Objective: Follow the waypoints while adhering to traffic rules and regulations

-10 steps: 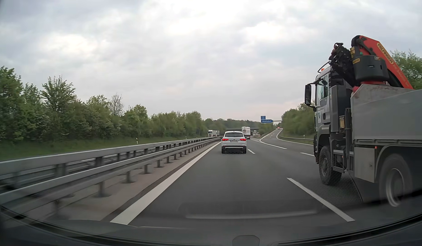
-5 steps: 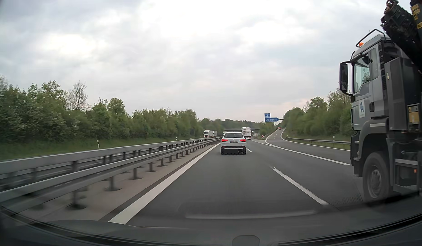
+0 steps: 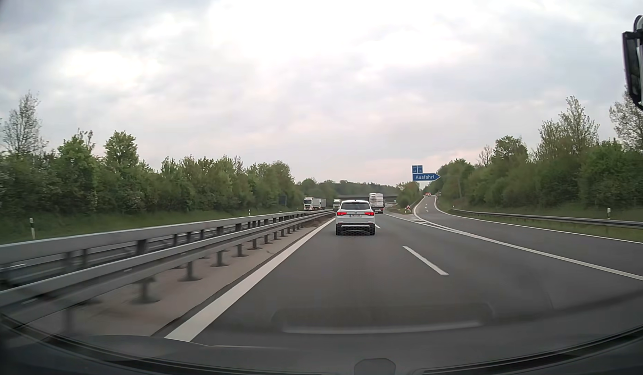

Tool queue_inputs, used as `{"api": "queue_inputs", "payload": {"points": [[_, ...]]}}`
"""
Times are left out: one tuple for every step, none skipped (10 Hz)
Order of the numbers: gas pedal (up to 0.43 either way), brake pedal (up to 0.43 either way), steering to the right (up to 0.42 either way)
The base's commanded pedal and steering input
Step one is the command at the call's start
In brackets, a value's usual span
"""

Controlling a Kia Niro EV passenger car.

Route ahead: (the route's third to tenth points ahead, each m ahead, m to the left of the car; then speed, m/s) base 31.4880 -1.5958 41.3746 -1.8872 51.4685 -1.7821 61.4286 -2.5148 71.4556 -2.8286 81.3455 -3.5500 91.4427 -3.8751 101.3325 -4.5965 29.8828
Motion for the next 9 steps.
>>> {"api": "queue_inputs", "payload": {"points": [[0.000,0.000,0.004],[0.000,0.000,0.004],[0.000,0.000,0.004],[0.000,0.000,0.004],[0.000,0.000,0.004],[0.000,0.000,0.004],[0.000,0.000,0.004],[0.000,0.000,0.004],[0.000,0.000,0.004]]}}
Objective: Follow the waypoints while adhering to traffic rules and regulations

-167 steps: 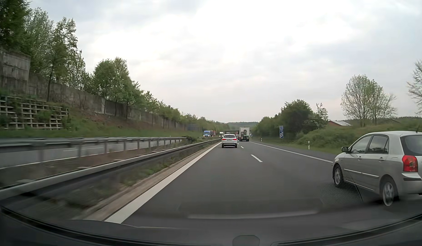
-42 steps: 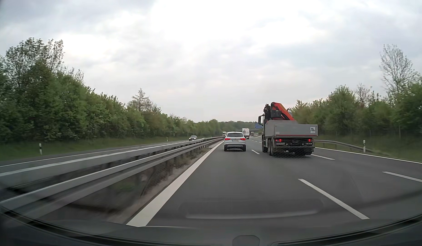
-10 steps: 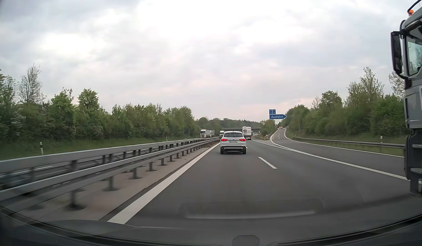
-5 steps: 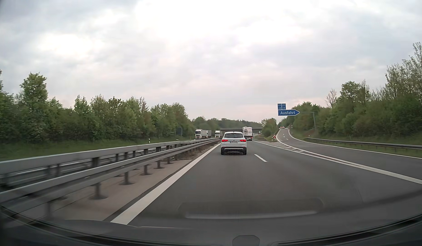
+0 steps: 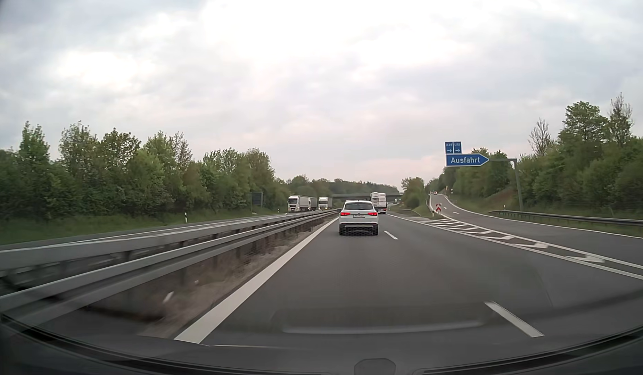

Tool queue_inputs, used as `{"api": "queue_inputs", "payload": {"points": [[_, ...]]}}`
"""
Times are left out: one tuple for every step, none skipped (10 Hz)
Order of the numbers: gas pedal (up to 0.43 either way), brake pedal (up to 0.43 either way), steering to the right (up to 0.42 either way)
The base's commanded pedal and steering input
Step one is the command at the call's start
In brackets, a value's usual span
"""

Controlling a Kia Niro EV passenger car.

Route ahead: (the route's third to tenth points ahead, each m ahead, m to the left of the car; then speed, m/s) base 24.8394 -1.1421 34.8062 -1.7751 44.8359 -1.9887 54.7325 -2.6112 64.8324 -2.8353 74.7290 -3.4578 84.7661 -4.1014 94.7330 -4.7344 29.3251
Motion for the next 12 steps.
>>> {"api": "queue_inputs", "payload": {"points": [[0.000,0.000,0.005],[0.039,0.000,0.005],[0.098,0.000,0.005],[0.138,0.000,0.006],[0.169,0.000,0.006],[0.189,0.000,0.006],[0.197,0.000,0.006],[0.197,0.000,0.006],[0.197,0.000,0.006],[0.197,0.000,0.006],[0.197,0.000,0.006],[0.197,0.000,0.006]]}}
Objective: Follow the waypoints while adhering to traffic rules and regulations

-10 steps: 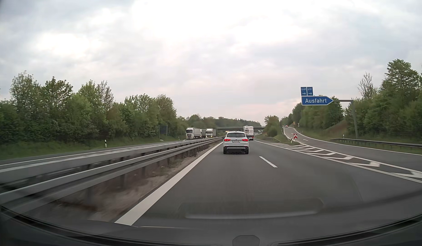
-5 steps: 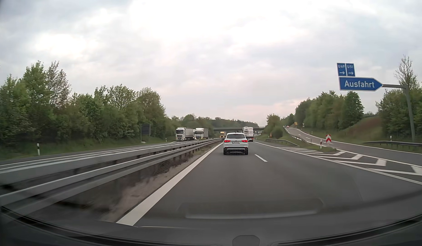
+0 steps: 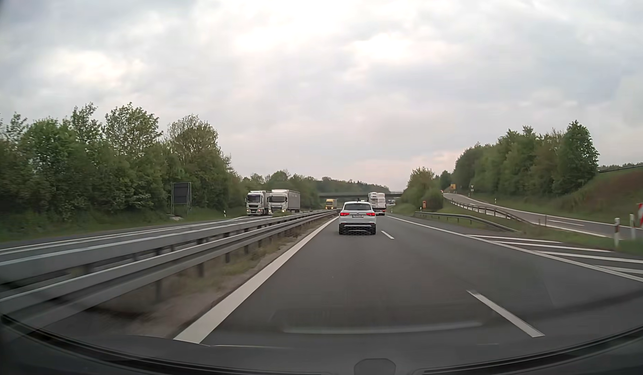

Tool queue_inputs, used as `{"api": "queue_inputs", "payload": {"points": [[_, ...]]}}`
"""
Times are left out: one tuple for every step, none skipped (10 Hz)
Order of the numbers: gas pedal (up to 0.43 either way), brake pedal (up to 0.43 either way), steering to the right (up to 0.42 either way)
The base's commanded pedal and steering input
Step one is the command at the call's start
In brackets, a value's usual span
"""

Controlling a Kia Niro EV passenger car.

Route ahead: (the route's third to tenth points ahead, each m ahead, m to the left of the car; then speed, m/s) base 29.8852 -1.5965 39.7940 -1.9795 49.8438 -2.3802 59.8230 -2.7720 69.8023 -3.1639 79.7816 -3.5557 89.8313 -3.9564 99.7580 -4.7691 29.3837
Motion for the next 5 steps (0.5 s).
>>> {"api": "queue_inputs", "payload": {"points": [[0.197,0.000,0.005],[0.197,0.000,0.006],[0.209,0.000,0.005],[0.220,0.000,0.005],[0.220,0.000,0.006]]}}
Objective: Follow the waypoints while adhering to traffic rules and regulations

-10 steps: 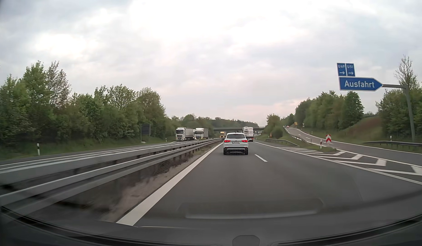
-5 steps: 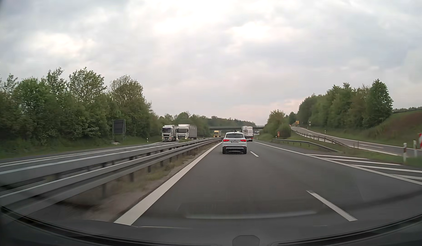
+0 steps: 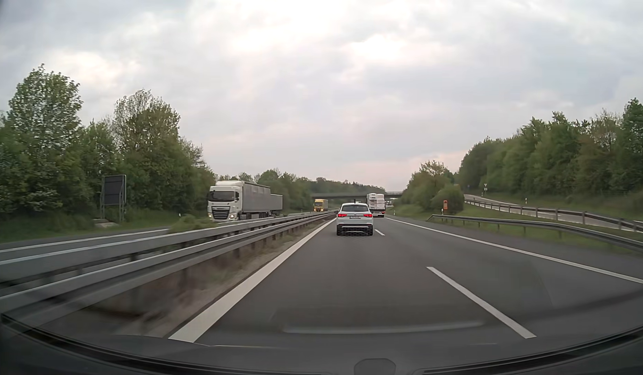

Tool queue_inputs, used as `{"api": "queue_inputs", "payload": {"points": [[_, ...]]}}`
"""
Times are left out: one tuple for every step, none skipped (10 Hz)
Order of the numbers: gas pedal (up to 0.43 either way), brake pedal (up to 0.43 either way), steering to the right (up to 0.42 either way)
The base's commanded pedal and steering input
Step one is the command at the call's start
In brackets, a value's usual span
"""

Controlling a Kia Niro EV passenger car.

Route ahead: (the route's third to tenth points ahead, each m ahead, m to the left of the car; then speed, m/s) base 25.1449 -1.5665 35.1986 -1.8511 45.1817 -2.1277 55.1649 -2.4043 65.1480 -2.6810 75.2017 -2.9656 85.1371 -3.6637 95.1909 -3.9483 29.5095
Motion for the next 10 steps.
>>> {"api": "queue_inputs", "payload": {"points": [[0.220,0.000,0.006],[0.220,0.000,0.006],[0.220,0.000,0.006],[0.220,0.000,0.006],[0.220,0.000,0.005],[0.220,0.000,0.004],[0.220,0.000,0.003],[0.220,0.000,0.003],[0.220,0.000,0.003],[0.220,0.000,0.003]]}}
